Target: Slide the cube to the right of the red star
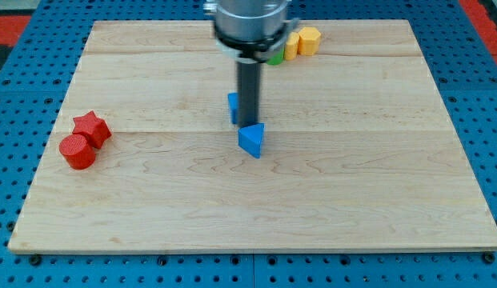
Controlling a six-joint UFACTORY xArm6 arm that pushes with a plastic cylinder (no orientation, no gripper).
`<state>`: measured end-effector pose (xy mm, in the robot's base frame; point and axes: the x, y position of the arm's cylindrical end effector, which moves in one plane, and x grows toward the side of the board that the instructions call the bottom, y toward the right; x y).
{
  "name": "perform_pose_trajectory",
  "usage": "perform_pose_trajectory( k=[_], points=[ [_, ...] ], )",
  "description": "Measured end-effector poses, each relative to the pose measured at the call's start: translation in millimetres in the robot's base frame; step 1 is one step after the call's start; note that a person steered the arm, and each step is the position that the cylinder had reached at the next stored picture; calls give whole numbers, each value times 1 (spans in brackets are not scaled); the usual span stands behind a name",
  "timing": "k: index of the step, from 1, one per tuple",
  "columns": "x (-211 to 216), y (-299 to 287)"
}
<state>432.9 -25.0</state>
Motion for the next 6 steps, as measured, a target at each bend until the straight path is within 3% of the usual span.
perform_pose_trajectory(
  k=[1, 2, 3, 4, 5, 6],
  points=[
    [-2, -5],
    [-21, 55],
    [-48, 63],
    [-44, -9],
    [-14, -92],
    [-6, -122]
  ],
)
